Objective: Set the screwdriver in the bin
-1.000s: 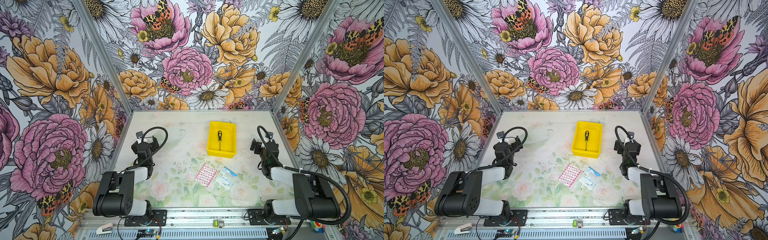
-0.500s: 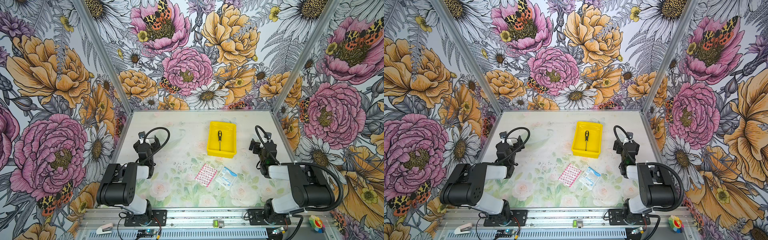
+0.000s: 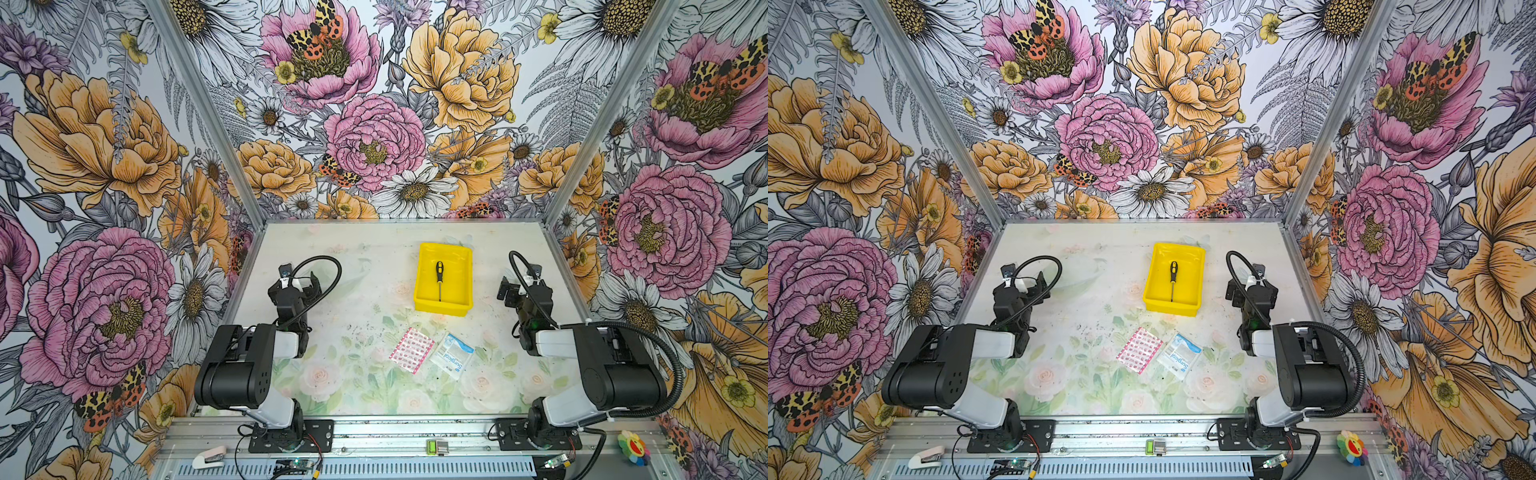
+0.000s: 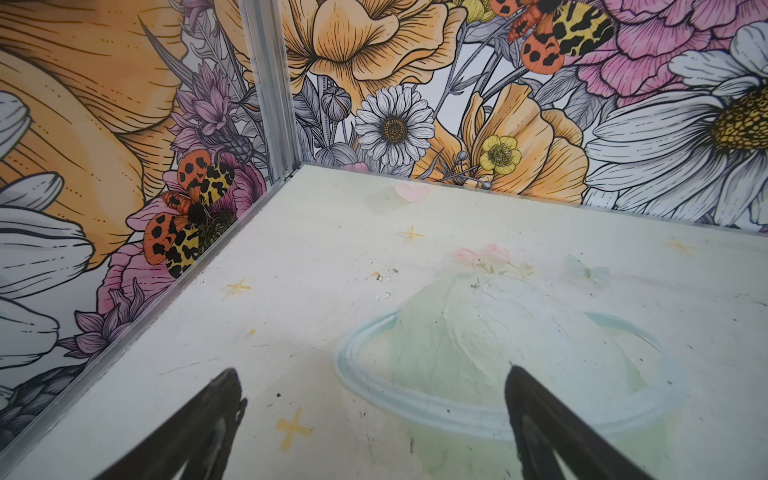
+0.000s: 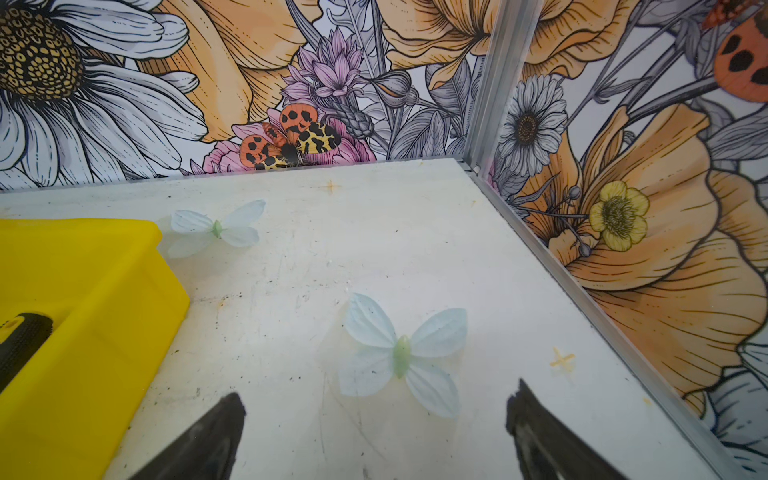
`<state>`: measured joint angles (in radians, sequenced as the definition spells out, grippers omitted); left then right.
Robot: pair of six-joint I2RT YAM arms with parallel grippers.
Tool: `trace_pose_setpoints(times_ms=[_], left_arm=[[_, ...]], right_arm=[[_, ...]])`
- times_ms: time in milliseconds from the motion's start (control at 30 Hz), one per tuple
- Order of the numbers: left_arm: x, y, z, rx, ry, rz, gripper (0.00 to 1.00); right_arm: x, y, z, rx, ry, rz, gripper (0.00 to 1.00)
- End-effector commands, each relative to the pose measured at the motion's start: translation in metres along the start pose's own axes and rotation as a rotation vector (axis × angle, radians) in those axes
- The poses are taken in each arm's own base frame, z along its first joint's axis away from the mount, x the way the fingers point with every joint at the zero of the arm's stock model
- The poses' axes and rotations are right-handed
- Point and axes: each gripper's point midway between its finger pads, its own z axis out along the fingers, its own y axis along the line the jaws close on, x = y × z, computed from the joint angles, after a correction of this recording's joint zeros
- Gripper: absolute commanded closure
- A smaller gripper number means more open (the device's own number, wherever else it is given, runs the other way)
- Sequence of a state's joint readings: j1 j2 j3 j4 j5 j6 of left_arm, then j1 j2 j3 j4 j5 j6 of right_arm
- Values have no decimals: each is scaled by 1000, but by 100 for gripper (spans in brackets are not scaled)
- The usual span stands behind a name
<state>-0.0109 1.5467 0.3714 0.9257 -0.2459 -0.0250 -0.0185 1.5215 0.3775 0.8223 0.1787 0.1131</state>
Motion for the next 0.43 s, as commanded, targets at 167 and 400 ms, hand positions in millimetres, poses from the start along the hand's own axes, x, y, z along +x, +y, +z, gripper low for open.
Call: trace_pose_setpoints(times_ms=[167,400], left_arm=[[-4,-8,-1,22,-25,29,1],[-3,-12,0,63,-15,24,1]], right_arm=[[-12,4,1,-7,-47,-4,1],[-12,4,1,-8,-47,-5,1]])
